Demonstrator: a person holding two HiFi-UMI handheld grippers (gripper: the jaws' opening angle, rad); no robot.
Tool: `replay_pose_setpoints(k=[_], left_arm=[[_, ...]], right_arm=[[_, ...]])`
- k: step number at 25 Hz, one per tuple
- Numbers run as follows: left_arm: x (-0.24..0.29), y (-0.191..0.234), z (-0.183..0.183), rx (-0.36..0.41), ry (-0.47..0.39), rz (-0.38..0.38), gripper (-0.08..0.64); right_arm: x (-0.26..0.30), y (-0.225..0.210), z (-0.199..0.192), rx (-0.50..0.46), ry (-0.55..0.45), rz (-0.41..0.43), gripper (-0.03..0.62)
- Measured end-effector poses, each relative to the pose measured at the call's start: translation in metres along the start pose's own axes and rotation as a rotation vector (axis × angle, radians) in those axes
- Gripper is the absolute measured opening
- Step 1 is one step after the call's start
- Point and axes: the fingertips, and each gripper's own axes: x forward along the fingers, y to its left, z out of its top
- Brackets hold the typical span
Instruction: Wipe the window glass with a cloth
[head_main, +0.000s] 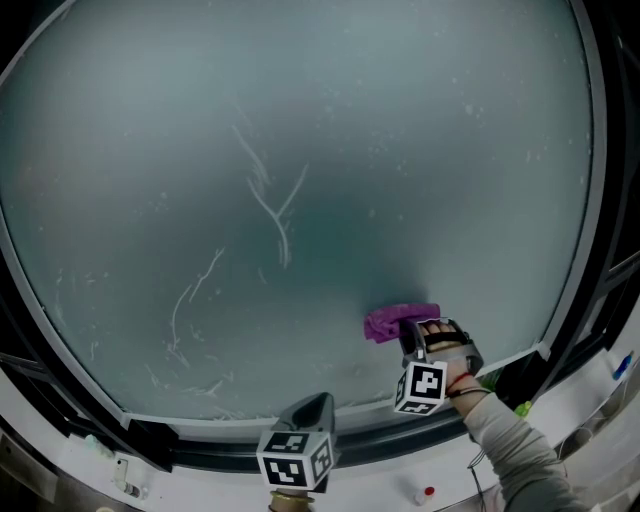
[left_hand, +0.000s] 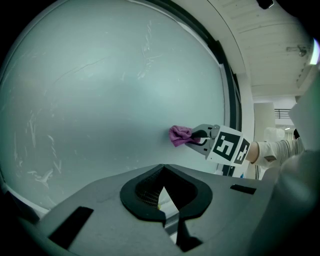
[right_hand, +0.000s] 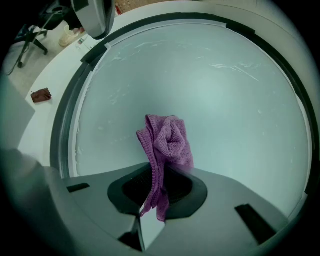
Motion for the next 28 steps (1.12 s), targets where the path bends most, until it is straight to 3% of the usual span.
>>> replay_pose_setpoints(k=[4, 11, 20, 28], left_arm=[[0.003, 0.000, 0.001, 0.003, 0.000, -0.008, 0.005], [0.016, -0.012, 0.001, 0.011, 0.006, -0.042, 0.005], [0.030, -0.029, 0.004, 0.022, 0.009, -0.081, 0.005], [0.043, -0.040, 0.010, 0.027, 0.000, -0.094, 0.005]], right_arm=[[-0.015, -0.011, 0.007, 0.032, -0.033, -0.013, 0.052], [-0.055, -0.079, 0.014, 0.005, -0.092, -0.141, 0.052], [-0.094, -0.220, -0.008, -0.104, -0.048, -0.384, 0.052], [-0.120, -0.354, -0.042, -0.131, 0.034, -0.581, 0.052]])
